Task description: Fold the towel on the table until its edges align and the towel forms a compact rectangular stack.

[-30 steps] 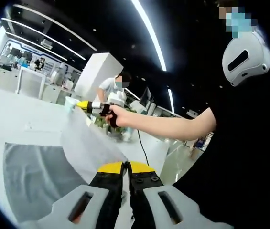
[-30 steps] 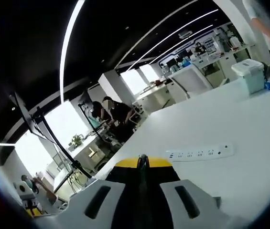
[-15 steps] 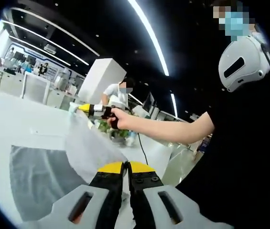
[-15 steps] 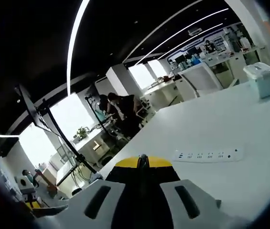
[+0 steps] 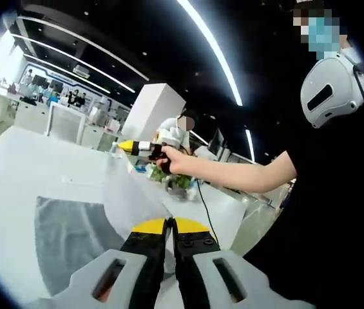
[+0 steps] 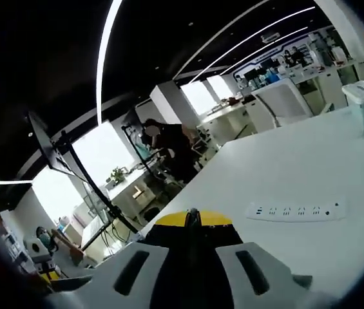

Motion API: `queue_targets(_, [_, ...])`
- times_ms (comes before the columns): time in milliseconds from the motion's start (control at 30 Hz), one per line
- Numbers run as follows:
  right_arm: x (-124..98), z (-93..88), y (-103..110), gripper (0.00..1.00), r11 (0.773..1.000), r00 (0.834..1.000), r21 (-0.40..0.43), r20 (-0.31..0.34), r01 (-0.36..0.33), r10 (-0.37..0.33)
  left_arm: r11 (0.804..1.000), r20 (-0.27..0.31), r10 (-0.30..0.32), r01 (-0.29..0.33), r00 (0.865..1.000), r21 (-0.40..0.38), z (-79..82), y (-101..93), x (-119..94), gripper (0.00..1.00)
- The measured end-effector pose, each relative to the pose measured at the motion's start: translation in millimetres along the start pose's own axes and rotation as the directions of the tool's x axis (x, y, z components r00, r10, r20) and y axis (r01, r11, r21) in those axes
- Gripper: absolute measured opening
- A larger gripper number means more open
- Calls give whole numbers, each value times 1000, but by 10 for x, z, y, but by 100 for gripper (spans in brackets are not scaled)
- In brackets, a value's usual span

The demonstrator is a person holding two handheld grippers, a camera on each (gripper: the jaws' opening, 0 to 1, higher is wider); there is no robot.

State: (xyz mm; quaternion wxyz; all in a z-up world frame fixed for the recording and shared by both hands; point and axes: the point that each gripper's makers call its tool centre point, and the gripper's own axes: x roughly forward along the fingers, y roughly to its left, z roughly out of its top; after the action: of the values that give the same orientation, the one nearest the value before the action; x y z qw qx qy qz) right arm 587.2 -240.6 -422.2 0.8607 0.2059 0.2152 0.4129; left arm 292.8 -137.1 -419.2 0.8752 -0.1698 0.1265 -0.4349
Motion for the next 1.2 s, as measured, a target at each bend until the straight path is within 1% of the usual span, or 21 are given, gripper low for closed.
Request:
queue_targets(100, [35,0,57,1,1000,1000,-4,-2,-9,9,1000,-14,18,-18,1000,-7,-17,39,-33,3])
queue_targets(333, [105,-43,119,1,1000,999,-21,-26,-20,20,999,-14,46,-47,999,-19,-42,138,-93,3])
queue_targets(500, [150,-50,173,1,999,999,-9,-30,-32,31,998,-41,70,-70,997,4,-74,178,-137,3])
queue_targets(533, [164,-50,184,1,999,999,-23,-34,-34,33,998,-42,70,-70,997,3,-75,183,-141,3])
queue_targets(567, [180,-70,177,1,998,998,-49,-52,-27,24,997,-43,74,-74,996,2,-82,196,-153,3])
queue_targets(633, [213,-92,168,1,998,998,-49,-60,-27,24,996,-41,88,-89,995,-6,-97,231,-172,3])
queue_targets(700, [230,-106,160,1,998,998,-52,-63,-24,21,993,-15,116,-116,993,2,-79,272,-195,3])
queue_targets(800, [260,-123,173,1,998,997,-62,-71,-25,20,993,-17,120,-120,993,-13,-109,290,-208,3])
queue_targets(967, [312,-138,223,1,996,996,-82,-81,-32,26,989,-39,150,-150,988,-13,-189,336,-244,3])
queue_targets(1200, [379,-109,279,1,995,996,-91,-81,-46,39,986,-20,167,-168,986,-24,-155,347,-290,3])
